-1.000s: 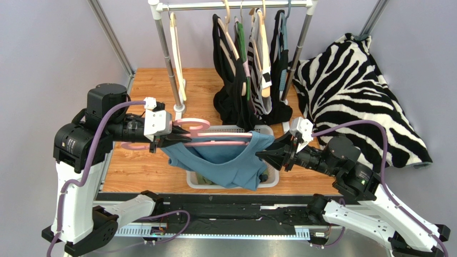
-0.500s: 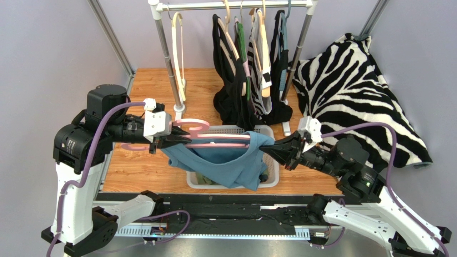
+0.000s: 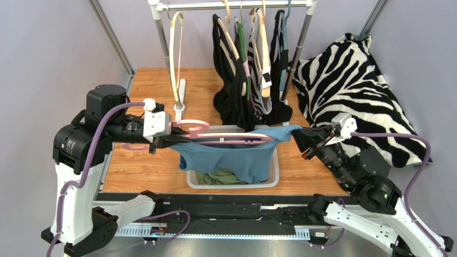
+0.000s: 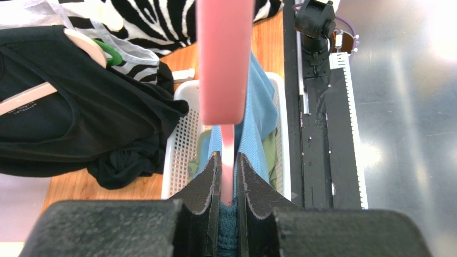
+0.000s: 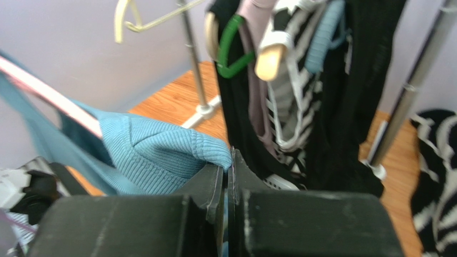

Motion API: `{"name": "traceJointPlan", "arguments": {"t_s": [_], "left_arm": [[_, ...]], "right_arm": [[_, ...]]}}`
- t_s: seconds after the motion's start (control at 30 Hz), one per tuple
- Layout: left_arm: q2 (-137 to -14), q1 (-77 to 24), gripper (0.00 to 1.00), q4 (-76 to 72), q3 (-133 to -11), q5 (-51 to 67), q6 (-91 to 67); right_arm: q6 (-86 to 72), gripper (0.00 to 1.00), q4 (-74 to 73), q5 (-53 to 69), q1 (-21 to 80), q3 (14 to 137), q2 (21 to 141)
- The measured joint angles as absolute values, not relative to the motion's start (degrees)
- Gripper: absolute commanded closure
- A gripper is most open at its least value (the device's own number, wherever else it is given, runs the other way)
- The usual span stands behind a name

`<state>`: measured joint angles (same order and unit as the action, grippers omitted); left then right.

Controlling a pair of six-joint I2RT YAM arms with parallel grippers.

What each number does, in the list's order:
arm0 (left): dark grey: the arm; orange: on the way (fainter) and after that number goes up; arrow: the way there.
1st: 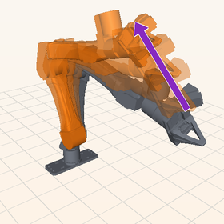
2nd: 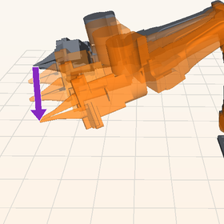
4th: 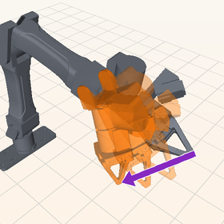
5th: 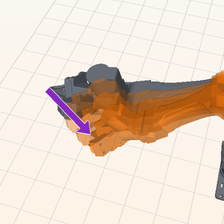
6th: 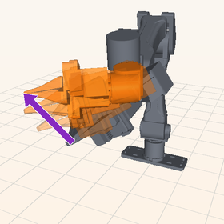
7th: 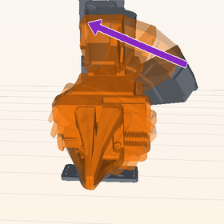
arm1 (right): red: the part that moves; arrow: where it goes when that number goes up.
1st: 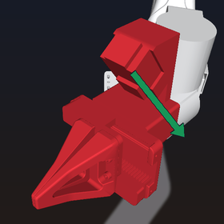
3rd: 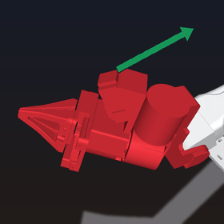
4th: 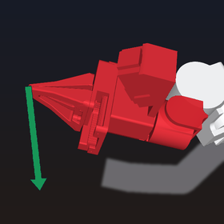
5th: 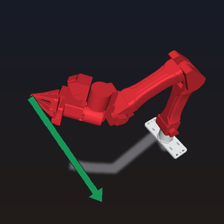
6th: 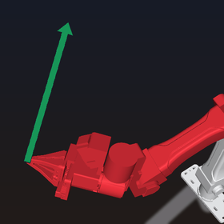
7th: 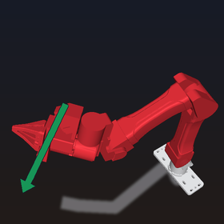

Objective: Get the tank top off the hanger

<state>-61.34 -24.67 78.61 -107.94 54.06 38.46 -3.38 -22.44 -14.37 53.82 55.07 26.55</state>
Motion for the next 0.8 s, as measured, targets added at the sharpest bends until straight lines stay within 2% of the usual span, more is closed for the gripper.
{"name": "traceJointPlan", "arguments": {"t_s": [0.17,0.33,0.4,0.43,0.53,0.63,0.8], "left_arm": [[-61.67,-24.67,1.0,78.67,-108.97,53.74,38.46],[-62.19,-24.67,1.0,78.65,-110.98,53.67,38.46],[-62.72,-24.67,1.0,78.67,-111.72,53.69,38.46],[-62.89,-24.67,1.0,78.7,-112.07,53.71,38.46],[-64.42,-24.67,1.0,78.81,-113.93,53.82,38.46],[-67.07,-24.75,1.0,78.85,-115.98,53.84,38.5],[-72.73,-26.72,1.0,78.72,-118.8,52.95,38.74]], "right_arm": [[-3.62,1.0,-25.76,-19.42,53.8,53.65,29.26],[-3.66,1.0,-29.1,-18.17,53.43,50.92,31.33],[-3.62,0.89,-30.39,-16.12,53.43,50.61,31.53],[-3.6,0.72,-30.72,-15.31,53.43,50.61,31.53],[-2.94,0.56,-31.73,-11.77,53.43,50.78,31.03],[-0.84,0.48,-35.86,-8.64,53.43,52.93,30.22],[3.75,0.46,-43.11,-4.95,53.43,61.87,28.93]]}}
